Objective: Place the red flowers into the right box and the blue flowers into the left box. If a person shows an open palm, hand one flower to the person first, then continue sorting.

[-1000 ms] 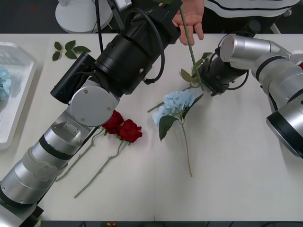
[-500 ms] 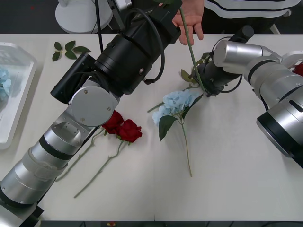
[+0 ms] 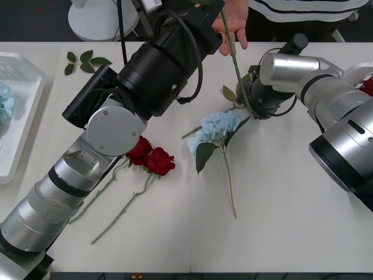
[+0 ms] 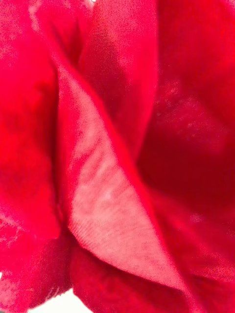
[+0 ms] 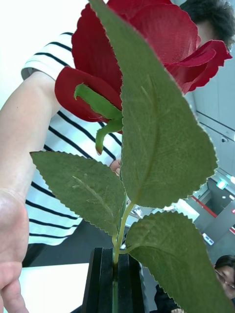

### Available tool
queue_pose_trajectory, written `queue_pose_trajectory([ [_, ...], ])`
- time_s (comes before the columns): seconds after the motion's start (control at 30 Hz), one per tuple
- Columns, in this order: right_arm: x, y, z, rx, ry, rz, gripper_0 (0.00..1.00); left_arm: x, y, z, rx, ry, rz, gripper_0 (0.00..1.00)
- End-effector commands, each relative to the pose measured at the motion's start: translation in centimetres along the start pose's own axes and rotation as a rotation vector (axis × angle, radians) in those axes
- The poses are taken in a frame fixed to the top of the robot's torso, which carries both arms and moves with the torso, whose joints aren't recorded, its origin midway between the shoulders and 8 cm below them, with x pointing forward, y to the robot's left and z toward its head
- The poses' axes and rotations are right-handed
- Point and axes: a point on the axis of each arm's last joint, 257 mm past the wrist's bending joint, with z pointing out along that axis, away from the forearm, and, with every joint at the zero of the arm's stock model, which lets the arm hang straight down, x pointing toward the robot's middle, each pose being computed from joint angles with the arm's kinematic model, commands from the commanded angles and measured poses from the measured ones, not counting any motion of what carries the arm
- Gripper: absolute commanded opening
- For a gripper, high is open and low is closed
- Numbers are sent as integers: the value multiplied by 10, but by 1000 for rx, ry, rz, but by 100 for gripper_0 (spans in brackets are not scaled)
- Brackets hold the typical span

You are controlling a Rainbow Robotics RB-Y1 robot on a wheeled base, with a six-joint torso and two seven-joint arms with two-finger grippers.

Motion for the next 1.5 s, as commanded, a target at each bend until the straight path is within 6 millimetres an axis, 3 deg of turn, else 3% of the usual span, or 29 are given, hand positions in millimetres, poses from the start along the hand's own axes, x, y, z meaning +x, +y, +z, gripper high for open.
queue_pose_trajectory([
  [0.03,37,2,17,14,33,-37,66,-8,-23,2,38,-34,-92,0],
  [0.33,34,-16,24,51,2,-88,25,-8,-23,2,38,-34,-92,0],
  [0.57,27,-28,24,85,-17,-179,5,-8,-23,2,38,-34,-92,0],
  [0.63,17,-38,23,107,-34,-241,0,-8,-23,2,38,-34,-92,0],
  [0.77,-2,-53,20,162,-69,-406,0,-8,-23,2,38,-34,-92,0],
  [1.2,-71,-73,-11,305,-145,-865,0,-8,-23,2,38,-34,-92,0],
  [1.4,-82,-90,-20,348,-98,-973,0,-8,-23,2,38,-34,-92,0],
  [1.5,-73,-94,-22,328,-46,-950,0,-8,-23,2,38,-34,-92,0],
])
